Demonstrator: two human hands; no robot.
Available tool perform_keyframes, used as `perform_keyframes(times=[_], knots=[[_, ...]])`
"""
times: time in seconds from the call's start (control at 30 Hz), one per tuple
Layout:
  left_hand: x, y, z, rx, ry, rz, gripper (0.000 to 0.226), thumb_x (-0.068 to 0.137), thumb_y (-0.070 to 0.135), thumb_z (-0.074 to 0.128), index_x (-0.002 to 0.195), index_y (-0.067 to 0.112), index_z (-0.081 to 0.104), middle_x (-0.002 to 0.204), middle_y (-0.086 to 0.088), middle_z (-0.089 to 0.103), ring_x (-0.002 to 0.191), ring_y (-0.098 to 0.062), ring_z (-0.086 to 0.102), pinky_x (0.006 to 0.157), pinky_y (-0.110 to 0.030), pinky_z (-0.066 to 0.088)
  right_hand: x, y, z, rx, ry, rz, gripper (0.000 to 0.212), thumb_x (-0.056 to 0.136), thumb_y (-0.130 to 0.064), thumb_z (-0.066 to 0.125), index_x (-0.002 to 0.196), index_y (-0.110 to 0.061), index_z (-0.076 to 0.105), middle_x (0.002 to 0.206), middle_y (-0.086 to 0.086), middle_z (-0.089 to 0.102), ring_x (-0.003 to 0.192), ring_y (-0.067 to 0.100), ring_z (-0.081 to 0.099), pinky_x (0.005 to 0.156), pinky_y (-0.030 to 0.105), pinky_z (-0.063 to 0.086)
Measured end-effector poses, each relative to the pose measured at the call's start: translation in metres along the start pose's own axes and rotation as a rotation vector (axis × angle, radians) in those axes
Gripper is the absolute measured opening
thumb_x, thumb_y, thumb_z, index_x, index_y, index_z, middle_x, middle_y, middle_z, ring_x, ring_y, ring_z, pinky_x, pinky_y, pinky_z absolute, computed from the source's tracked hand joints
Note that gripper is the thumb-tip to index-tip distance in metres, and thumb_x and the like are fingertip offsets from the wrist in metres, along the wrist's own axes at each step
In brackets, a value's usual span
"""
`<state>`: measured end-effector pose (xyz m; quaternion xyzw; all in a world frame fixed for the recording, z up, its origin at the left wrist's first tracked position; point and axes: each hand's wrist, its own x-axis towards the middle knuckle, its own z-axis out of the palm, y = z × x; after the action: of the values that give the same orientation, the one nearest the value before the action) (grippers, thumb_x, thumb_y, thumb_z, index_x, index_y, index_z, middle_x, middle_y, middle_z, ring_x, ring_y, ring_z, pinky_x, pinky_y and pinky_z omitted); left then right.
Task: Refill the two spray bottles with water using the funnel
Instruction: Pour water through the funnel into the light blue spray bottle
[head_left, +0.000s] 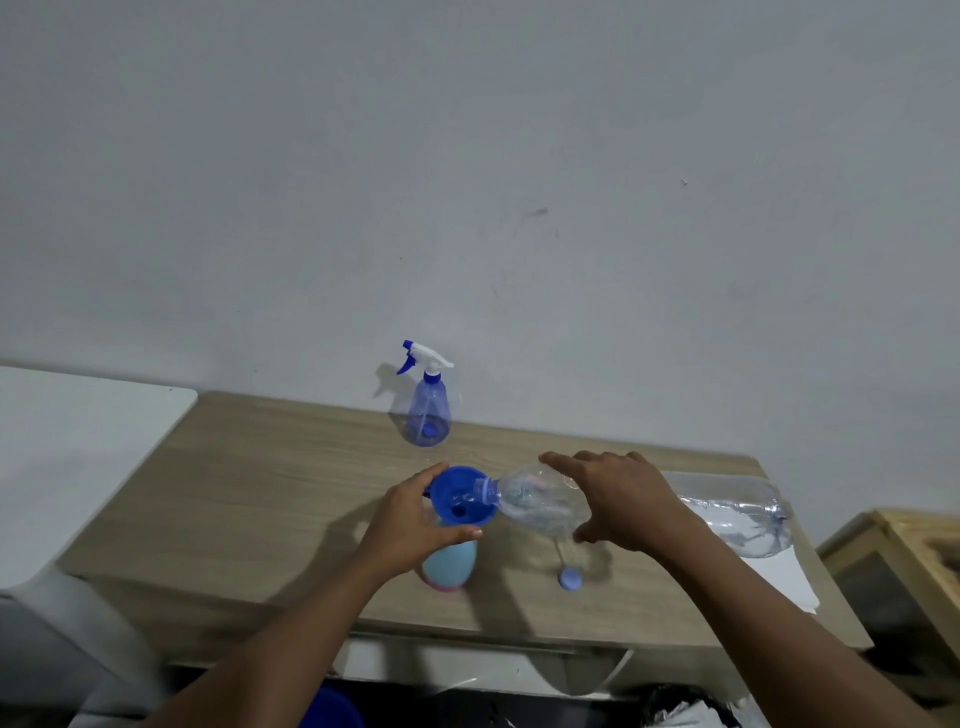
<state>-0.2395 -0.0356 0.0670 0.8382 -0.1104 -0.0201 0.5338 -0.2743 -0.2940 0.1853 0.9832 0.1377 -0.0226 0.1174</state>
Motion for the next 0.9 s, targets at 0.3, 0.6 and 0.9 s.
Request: perform_keyframes(times=[0.3,0.6,0.9], knots=[[-0.002,-0.002,-0.003,-0.012,-0.007,0.008,0.073,0.050,0.036,0.098,0.102,0.058,0.051,0.101,0.049,0.059,0.099,0.013,0.060,0.085,-0.012,0.047,-0.002,0.001,0.005,0.155,-0.031,0.027,0.101,0.071,-0.045,0.084,0.152,-0.039,0.024,0.140,-0.008,0.057,0.120,0.020,0.060,0.099,0.039,0.046],[-0.002,-0.010,0.003,-0.038,0.016,-0.027,0.081,0.048,0.035,0.099,0.115,0.048,0.056,0.102,0.030,0.067,0.100,0.011,0.060,0.090,-0.018,0.047,-0.020,0.022,0.055,0.817,0.102,0.192,0.094,0.061,-0.029,0.089,0.140,-0.037,0.039,0.125,-0.012,0.060,0.114,0.011,0.060,0.090,0.023,0.049],[0.000,-0.010,0.001,-0.026,0.007,-0.056,0.100,0.037,0.056,0.092,0.127,0.031,0.057,0.113,0.017,0.067,0.106,-0.004,0.063,0.096,-0.033,0.053,-0.031,0.046,0.088,1.098,0.645,0.642,0.088,0.068,-0.017,0.091,0.141,-0.017,0.043,0.124,-0.005,0.050,0.112,0.015,0.052,0.092,0.033,0.047]])
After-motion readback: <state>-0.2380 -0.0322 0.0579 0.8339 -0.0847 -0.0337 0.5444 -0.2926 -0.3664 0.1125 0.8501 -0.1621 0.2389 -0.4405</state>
